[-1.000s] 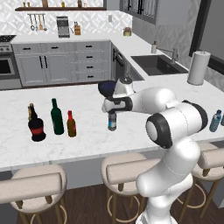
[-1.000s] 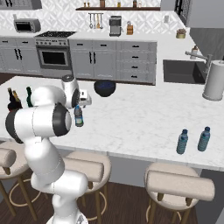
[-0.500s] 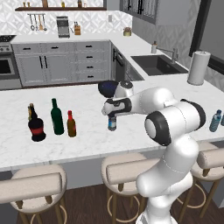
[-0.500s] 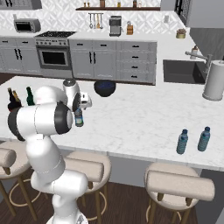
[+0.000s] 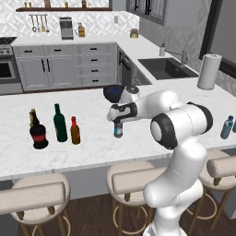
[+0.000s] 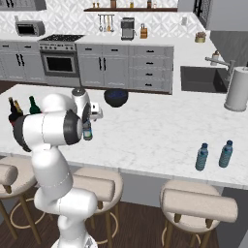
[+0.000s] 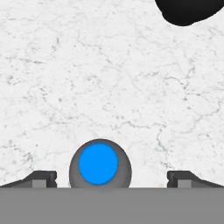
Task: Move the plastic bottles in the middle to the plastics group, and the glass bottles in the middle to the glass group.
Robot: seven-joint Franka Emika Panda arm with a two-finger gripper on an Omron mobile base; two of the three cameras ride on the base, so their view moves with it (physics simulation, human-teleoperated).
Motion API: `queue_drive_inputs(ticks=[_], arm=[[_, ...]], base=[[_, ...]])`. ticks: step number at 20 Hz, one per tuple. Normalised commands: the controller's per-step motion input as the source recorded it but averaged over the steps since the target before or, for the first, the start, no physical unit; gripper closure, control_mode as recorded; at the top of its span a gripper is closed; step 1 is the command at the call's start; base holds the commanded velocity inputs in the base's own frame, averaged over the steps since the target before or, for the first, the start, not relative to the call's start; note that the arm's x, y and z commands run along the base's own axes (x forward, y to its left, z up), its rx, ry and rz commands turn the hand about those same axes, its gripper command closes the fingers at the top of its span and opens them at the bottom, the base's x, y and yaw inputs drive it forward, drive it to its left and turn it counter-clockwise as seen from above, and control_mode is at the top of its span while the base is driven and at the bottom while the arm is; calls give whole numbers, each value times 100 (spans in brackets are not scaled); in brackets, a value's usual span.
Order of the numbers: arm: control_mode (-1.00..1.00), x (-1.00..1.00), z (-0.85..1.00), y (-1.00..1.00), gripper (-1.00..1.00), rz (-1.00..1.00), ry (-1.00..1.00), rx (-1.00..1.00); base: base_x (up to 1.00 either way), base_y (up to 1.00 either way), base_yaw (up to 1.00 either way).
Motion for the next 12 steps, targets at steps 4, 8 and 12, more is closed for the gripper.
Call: queue_drive_inputs(ticks=[4, 8, 12], arm=[[-100, 2, -6, 0, -100, 0, 0, 0], [-100, 0, -1, 0, -100, 1, 0, 0], [-100, 0, 0, 0, -100, 5, 0, 0]], base=[[0, 0, 0], [0, 0, 0], [0, 0, 0]])
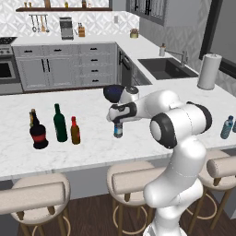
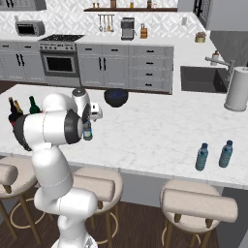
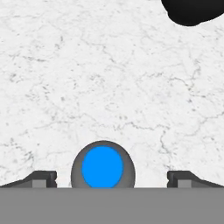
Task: Move the plastic bottles in the middle to the plastics group, and the glass bottles in the middle to the glass group.
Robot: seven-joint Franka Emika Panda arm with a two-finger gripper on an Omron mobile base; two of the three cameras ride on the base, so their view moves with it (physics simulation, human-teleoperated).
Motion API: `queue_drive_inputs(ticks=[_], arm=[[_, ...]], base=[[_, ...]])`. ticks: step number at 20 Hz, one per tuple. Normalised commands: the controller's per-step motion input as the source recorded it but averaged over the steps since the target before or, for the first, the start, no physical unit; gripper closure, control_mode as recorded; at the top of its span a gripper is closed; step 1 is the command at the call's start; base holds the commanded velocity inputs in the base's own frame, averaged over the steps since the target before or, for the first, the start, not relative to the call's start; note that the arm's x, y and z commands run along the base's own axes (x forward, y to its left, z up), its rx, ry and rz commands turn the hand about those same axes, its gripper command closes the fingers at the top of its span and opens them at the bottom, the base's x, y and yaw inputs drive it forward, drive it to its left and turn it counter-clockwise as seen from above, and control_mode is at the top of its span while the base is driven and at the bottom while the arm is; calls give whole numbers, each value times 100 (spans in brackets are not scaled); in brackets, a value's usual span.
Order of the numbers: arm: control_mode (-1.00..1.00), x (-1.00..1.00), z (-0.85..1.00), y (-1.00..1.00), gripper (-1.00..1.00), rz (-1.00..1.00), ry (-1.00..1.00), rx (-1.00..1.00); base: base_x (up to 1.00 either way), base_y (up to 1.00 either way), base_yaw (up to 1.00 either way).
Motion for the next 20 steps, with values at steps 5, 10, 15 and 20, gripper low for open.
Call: queue_drive_inputs(ticks=[5, 10, 15, 20], arm=[[-100, 0, -1, 0, -100, 6, 0, 0], [-100, 1, -8, 0, -100, 6, 0, 0], [-100, 3, -1, 0, -100, 3, 0, 0], [-100, 0, 0, 0, 100, 0, 0, 0]], base=[[0, 0, 0], [0, 0, 0], [0, 0, 0], [0, 0, 0]])
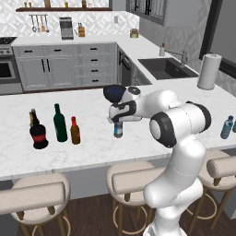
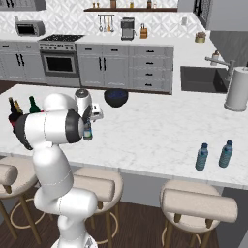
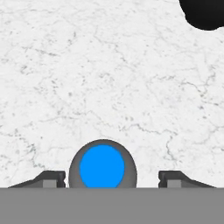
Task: Move the plastic bottles in the middle to the plastics group, and the glass bottles in the middle to the glass group.
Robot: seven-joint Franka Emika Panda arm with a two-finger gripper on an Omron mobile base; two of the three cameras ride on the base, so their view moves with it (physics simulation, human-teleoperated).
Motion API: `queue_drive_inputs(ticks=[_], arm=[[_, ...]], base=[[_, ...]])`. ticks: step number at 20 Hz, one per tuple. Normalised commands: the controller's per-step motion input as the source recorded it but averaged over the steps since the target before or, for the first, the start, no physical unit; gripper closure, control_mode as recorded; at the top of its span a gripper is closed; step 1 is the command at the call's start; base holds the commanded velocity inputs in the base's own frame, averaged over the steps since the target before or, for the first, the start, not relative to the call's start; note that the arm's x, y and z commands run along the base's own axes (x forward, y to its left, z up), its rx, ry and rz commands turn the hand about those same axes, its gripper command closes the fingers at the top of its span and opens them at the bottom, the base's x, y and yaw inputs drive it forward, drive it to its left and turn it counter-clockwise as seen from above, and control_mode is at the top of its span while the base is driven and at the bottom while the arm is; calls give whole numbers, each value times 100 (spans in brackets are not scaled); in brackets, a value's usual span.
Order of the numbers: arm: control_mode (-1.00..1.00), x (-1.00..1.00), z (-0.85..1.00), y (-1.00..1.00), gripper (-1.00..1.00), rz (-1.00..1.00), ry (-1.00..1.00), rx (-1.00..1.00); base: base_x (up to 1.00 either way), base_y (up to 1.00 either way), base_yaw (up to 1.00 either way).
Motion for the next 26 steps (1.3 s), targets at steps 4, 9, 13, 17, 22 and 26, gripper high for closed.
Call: queue_drive_inputs(ticks=[4, 9, 13, 17, 22, 26], arm=[[-100, 0, 0, 0, 100, 0, 0, 0], [-100, -22, 18, -16, 100, -6, 0, 0], [-100, -39, 30, -66, 100, -26, 0, 0], [-100, -28, 24, -82, 100, -36, 2, 0], [-100, -3, 14, -88, 100, -41, 9, 0], [-100, 0, 14, -90, 100, -42, 13, 0]], base=[[0, 0, 0], [0, 0, 0], [0, 0, 0], [0, 0, 0], [0, 0, 0], [0, 0, 0]])
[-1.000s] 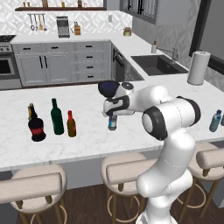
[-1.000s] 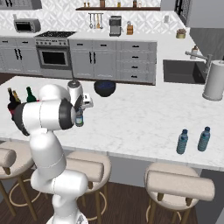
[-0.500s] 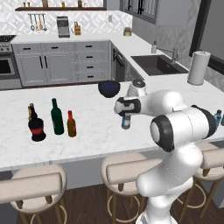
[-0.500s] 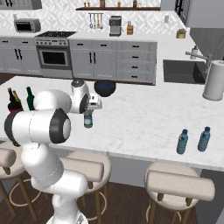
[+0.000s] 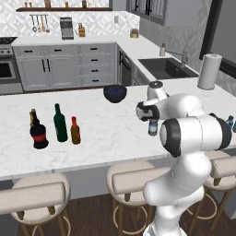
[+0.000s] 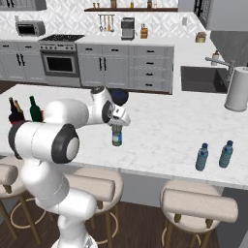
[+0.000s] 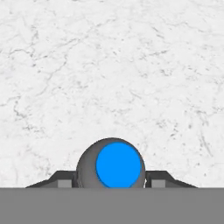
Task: Move the plastic bottles in the middle to the plastics group, and the glass bottles in the middle to the glass group.
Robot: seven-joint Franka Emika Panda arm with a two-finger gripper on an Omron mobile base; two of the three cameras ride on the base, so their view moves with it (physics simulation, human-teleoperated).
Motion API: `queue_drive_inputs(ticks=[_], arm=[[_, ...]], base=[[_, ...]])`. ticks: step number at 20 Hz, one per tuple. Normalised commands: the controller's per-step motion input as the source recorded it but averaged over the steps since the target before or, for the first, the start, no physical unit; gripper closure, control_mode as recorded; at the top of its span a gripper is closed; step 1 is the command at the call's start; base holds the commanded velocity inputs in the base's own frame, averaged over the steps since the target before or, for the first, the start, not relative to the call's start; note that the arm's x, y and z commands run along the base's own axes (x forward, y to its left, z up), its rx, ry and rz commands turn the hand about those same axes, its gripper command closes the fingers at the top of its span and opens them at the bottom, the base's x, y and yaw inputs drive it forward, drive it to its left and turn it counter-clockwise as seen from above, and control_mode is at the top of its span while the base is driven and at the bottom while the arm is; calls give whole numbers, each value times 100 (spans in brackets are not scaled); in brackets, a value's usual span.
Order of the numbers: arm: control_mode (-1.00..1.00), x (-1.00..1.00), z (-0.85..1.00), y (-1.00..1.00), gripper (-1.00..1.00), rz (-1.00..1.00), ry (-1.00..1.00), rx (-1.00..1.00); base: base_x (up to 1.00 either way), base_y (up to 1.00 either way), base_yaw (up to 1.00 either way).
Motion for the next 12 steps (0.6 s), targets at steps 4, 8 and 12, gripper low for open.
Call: queue_drive_inputs(ticks=[4, 8, 12], arm=[[-100, -1, 16, -85, 100, -38, 12, 0], [-100, -4, 16, -82, 100, -34, 8, 0], [-100, 0, 3, -71, 100, -28, 2, 0]], base=[[0, 0, 0], [0, 0, 0], [0, 0, 0]])
